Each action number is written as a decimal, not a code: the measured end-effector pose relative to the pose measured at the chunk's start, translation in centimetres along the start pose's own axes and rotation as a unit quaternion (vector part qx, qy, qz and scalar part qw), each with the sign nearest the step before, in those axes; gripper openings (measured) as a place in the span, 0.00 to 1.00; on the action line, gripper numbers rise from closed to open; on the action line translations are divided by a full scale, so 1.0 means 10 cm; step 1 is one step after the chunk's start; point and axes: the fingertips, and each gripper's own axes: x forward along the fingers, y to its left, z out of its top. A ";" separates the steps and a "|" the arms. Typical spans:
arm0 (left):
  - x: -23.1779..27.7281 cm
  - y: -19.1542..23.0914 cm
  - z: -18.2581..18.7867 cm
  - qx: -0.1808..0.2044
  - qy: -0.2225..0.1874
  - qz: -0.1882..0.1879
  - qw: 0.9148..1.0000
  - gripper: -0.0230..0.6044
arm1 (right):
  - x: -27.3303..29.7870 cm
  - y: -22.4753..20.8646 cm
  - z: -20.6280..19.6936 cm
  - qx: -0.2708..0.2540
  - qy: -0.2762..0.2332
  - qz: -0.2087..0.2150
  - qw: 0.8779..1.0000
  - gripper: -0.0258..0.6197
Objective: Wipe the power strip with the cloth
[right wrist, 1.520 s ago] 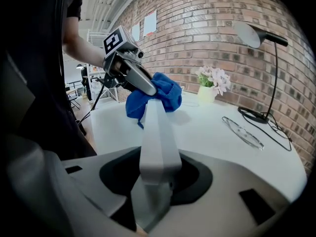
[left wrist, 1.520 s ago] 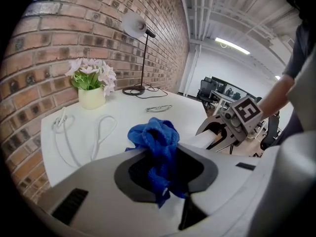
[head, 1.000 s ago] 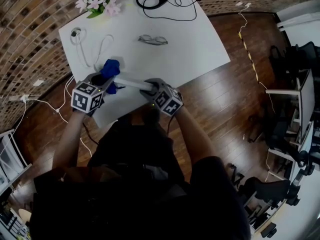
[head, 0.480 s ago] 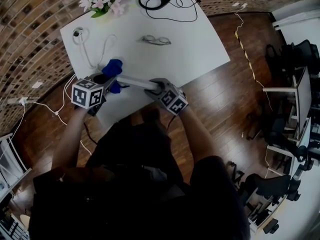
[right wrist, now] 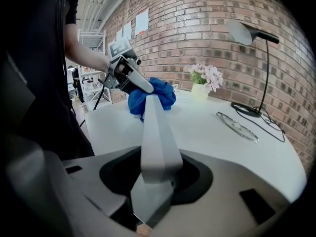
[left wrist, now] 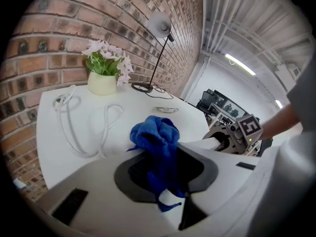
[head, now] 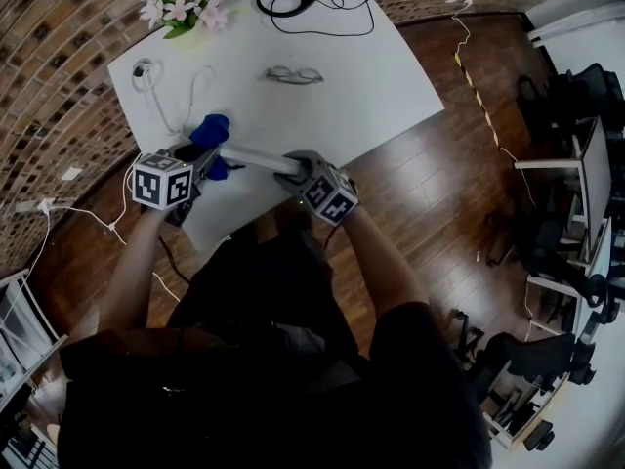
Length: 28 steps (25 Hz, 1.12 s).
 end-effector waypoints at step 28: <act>0.26 -0.63 -0.05 0.152 0.129 0.166 0.966 0.21 | -0.06 0.05 -0.05 -0.085 -0.008 0.094 0.992 0.30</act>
